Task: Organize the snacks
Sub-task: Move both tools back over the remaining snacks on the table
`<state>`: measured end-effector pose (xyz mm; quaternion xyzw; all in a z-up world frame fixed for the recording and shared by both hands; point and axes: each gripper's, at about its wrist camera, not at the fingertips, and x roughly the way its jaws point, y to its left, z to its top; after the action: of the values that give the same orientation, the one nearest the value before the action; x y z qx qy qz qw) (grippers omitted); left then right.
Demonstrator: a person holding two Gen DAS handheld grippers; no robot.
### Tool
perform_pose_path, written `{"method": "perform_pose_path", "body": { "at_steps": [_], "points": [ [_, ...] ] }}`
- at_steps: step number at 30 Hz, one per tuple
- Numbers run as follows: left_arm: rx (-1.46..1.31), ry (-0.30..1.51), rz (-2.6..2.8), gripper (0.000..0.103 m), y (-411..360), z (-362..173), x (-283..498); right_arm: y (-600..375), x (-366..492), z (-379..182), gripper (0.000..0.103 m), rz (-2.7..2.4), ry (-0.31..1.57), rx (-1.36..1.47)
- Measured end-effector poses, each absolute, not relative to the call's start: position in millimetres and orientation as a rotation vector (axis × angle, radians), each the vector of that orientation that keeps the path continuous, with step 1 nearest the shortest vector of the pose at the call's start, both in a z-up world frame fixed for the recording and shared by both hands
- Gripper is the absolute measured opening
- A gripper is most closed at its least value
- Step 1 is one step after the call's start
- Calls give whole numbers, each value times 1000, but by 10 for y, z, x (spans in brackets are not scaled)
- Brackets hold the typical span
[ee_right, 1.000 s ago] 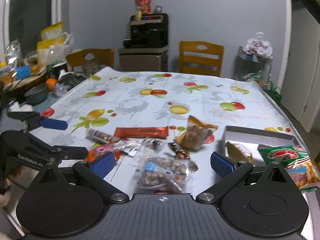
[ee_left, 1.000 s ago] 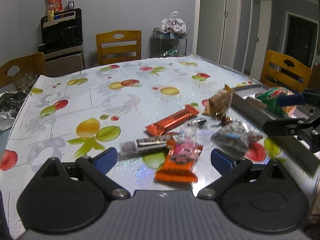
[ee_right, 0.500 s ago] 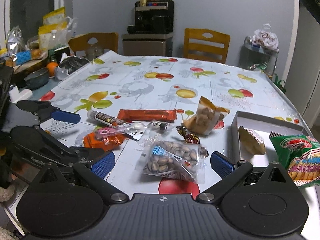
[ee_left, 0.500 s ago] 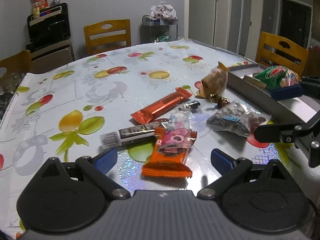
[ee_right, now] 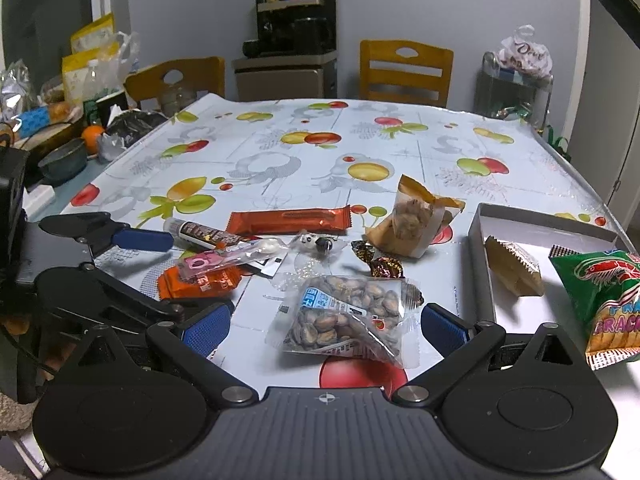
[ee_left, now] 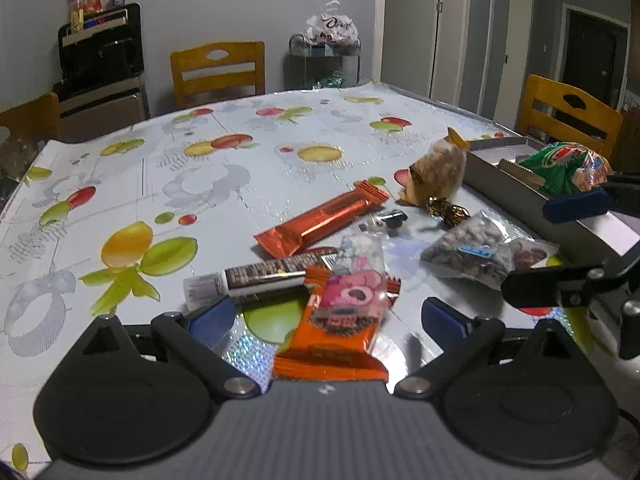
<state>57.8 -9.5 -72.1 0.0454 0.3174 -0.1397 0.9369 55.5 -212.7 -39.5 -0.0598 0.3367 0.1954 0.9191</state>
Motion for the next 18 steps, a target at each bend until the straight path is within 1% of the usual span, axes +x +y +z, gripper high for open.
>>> {"method": "perform_pose_path", "body": {
  "at_steps": [7,14,18],
  "points": [
    [131,654,-305,101,-176,-771,609,-2108,676,-454,103,361,703,-110],
    [68,689,-301,100,-88,-802,672,-2037,694,-520,103,380,708,-144],
    [69,687,-290,98,-82,-803,668,-2026,698,-533,97,392,705,-156]
  ]
}}
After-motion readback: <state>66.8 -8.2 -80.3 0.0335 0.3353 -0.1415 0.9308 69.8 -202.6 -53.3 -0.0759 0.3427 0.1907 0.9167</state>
